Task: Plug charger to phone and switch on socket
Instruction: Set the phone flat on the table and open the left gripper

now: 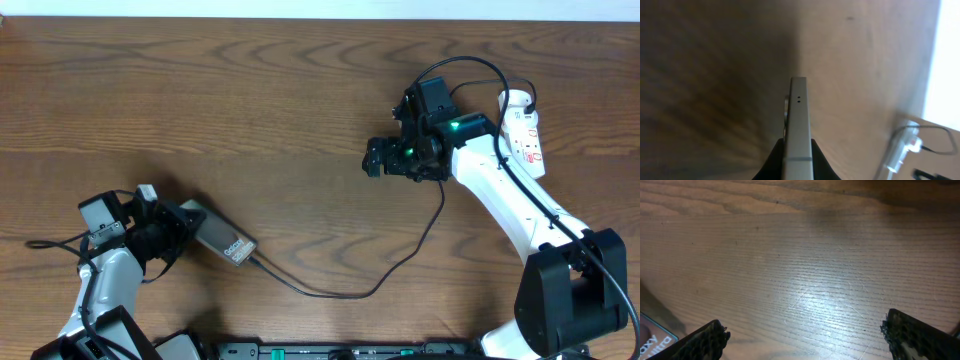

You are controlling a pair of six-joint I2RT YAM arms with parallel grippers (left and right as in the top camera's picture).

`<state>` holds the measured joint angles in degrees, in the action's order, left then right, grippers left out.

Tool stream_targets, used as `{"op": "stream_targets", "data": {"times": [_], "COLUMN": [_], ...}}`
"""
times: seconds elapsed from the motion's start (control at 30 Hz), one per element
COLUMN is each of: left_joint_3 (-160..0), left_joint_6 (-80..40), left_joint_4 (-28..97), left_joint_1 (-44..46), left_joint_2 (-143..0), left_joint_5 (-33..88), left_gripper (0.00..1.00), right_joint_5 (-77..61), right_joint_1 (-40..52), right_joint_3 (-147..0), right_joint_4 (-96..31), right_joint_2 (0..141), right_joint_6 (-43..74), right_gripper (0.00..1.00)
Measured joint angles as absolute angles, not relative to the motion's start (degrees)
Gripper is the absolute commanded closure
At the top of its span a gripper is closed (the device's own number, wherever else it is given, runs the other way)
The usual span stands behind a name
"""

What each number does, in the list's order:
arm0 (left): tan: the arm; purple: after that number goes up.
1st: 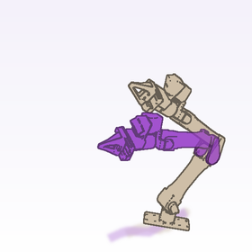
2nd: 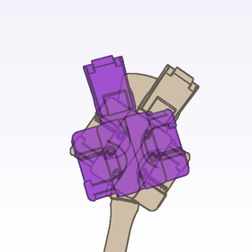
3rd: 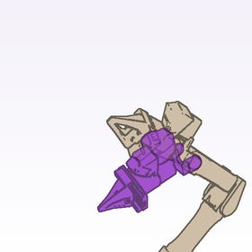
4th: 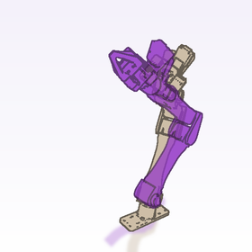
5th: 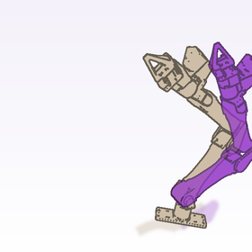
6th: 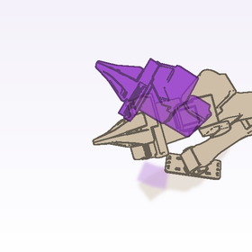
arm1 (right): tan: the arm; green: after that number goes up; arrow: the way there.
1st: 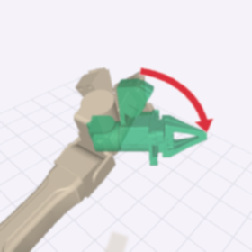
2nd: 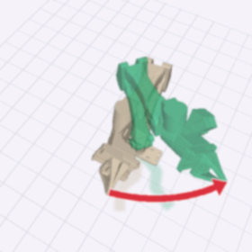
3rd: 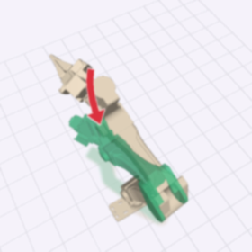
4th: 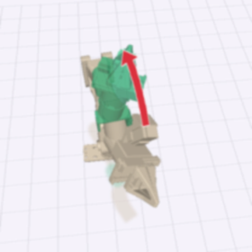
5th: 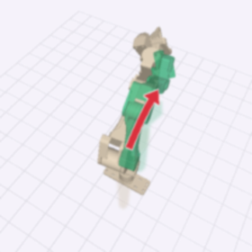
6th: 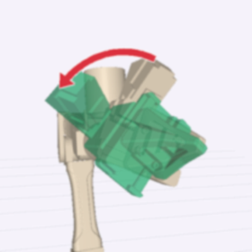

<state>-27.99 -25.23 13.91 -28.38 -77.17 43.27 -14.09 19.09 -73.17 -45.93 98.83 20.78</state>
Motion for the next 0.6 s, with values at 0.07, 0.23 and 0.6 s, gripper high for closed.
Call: {"op": "stream_targets", "data": {"times": [0.07,0.23,0.6], "left_joint_3": [-28.0,-28.0,-28.0], "left_joint_6": [-25.0,-25.0,-25.0], "left_joint_4": [15.6,18.1,18.9], "left_joint_1": [-28.4,-28.4,-28.4], "left_joint_2": [-77.2,-77.2,-77.2], "left_joint_5": [40.8,38.0,37.1], "left_gripper": [0.93,0.93,0.88], "right_joint_5": [-14.1,-14.1,-14.1], "right_joint_1": [19.1,19.6,19.8], "right_joint_3": [-73.2,-73.2,-73.2], "right_joint_4": [-46.0,-46.0,-46.0], "right_joint_2": [98.8,98.8,98.8], "right_joint_6": [20.8,20.8,20.8], "right_gripper": [0.01,0.01,0.01]}}
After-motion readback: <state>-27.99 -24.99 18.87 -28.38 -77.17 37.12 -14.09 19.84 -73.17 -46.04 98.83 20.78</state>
